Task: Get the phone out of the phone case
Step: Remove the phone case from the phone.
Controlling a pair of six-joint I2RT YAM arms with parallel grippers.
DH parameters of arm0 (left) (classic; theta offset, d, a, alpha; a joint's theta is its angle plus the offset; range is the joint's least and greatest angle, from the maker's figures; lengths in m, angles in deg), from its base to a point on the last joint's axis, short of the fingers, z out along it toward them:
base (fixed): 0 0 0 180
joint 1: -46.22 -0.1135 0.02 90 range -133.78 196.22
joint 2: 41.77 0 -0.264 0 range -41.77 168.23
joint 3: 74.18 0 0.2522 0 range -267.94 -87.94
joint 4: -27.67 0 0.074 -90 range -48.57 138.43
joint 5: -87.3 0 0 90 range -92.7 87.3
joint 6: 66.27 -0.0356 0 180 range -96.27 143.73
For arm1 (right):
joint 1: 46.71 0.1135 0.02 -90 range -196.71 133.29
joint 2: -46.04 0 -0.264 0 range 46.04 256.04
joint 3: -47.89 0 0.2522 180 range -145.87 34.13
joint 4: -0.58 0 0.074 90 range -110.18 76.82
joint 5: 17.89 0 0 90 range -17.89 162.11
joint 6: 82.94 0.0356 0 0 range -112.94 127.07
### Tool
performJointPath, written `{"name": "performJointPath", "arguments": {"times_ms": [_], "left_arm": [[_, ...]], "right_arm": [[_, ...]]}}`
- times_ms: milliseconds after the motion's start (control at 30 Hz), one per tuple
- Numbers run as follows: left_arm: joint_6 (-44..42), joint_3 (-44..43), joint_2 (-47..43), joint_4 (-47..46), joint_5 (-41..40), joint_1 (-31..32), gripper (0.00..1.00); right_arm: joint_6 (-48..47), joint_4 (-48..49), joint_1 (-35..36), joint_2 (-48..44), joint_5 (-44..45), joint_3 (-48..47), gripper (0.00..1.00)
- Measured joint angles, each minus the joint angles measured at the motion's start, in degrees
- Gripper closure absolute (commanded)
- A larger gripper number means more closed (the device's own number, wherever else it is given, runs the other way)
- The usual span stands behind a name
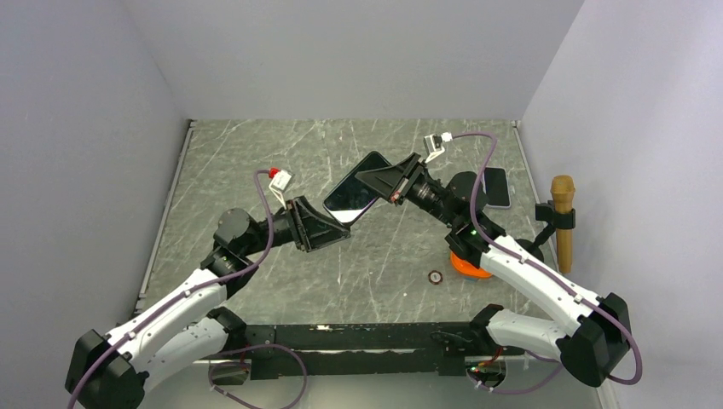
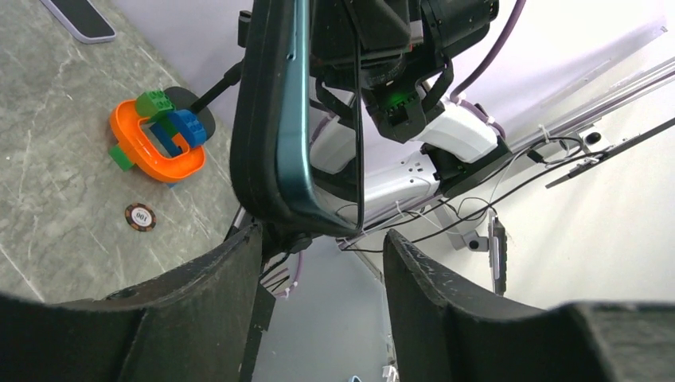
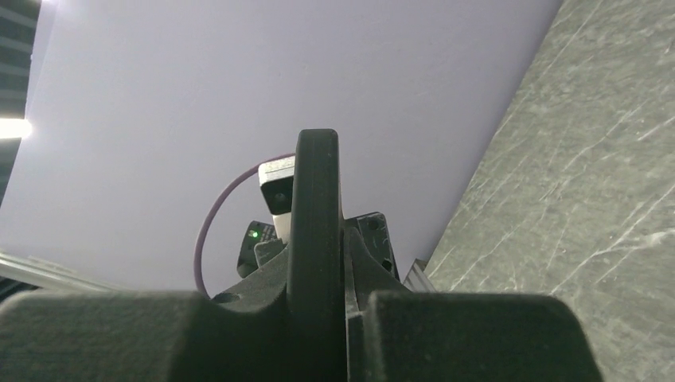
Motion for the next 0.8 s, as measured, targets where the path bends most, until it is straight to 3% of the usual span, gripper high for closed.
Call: {"name": "performJointPath", "arguments": {"times_ms": [333,400,433,500,667,800], "left_arm": [[3.54,0.0,4.31,-6.32,-0.07,0.02,0.65],[3.8,0.0,4.74,-7.34,-0.09,0.02,0.77],[3.87,0.0,5.01,-7.85,-0.02,0.02,0.88],[4.26,-0.02,5.35,-8.31,0.26,0.02,0.97],[4.2,-0.02,4.94,-8.61,-1.09,0.31,1.0],[-1.99,1.53,2.14,-10.32,-4.57,1.16,1.0]], "right_arm": [[-0.07,-0.44,0.0,0.0,0.63,0.57,1.0],[-0.02,-0.42,-0.02,0.0,0.74,0.68,1.0],[-0.04,-0.44,-0.02,0.0,0.9,0.74,1.0],[0.02,-0.15,-0.13,-0.02,1.33,1.09,1.0],[1.03,3.19,-0.28,-0.07,1.4,2.12,1.0],[8.17,11.28,-0.24,1.79,0.79,4.92,1.0]]}}
